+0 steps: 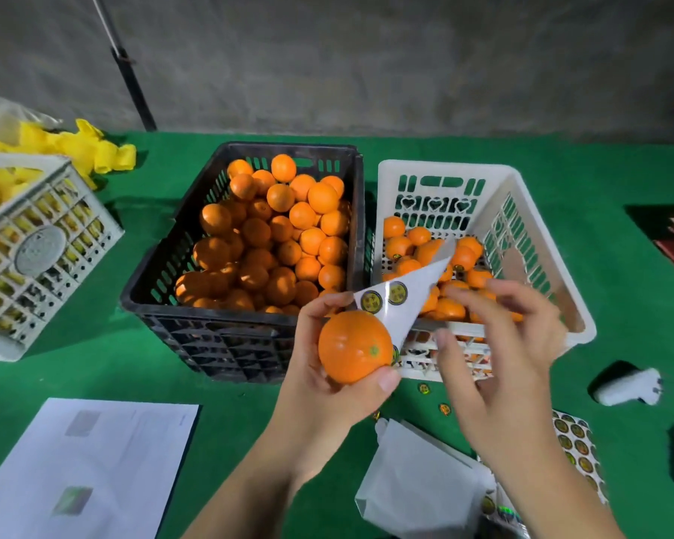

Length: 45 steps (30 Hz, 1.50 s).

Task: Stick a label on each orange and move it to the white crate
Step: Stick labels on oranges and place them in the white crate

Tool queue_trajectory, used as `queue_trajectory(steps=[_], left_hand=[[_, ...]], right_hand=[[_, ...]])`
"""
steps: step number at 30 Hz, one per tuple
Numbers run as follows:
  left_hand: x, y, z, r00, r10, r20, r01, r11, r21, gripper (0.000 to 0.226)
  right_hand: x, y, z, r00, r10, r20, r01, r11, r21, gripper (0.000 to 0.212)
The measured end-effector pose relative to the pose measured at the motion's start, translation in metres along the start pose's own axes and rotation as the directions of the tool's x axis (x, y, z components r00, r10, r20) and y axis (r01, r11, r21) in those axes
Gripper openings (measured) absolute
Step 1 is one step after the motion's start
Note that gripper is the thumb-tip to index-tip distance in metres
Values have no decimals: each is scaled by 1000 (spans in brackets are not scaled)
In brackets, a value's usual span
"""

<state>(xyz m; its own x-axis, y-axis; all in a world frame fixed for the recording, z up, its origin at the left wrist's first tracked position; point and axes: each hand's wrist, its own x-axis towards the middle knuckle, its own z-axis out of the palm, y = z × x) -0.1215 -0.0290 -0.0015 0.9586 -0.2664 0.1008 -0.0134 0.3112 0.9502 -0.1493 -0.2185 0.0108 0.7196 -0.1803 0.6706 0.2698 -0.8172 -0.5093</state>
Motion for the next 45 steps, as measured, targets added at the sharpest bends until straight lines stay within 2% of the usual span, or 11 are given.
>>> queue_trajectory(steps=[2,4,7,10,22,27,30,32,37,42,45], left_hand=[[-3,2,0,997,35,62,-38,998,43,82],[-4,5,-1,992,35,124,-46,995,89,78],[-5,8,-5,983,21,183,-48,988,147,67],[-5,11,-9,979,-8,203,-24,987,157,65],[-1,19,-19,935,-53,351,-3,988,158,59],[-1,20,-19,922,-78,378,21,988,153,58],[-1,17,-19,929,-79,361,25,988,151,57],[0,16,-20,931,-84,355,32,988,151,57],[-1,17,-19,914,-88,396,64,995,75,54],[-3,17,-20,902,-100,420,112,994,-5,56],[-3,16,-18,935,-115,334,120,993,5,56]], right_hand=[[5,-4,-1,985,-142,99,132,986,100,32],[7,-6,0,975,-156,161,123,973,198,30],[7,-5,-1,965,-49,259,-54,924,377,21],[7,-3,-6,917,70,393,-285,804,522,12],[6,2,-5,708,117,696,-676,397,621,15],[0,-2,1,761,121,638,-610,471,638,30],[1,-1,-1,781,139,609,-588,492,642,20],[2,-1,-2,774,119,622,-599,455,659,16],[1,0,0,735,125,667,-658,369,656,37],[2,0,-5,789,161,593,-595,439,673,29],[8,-1,-8,833,271,483,-550,500,668,18]])
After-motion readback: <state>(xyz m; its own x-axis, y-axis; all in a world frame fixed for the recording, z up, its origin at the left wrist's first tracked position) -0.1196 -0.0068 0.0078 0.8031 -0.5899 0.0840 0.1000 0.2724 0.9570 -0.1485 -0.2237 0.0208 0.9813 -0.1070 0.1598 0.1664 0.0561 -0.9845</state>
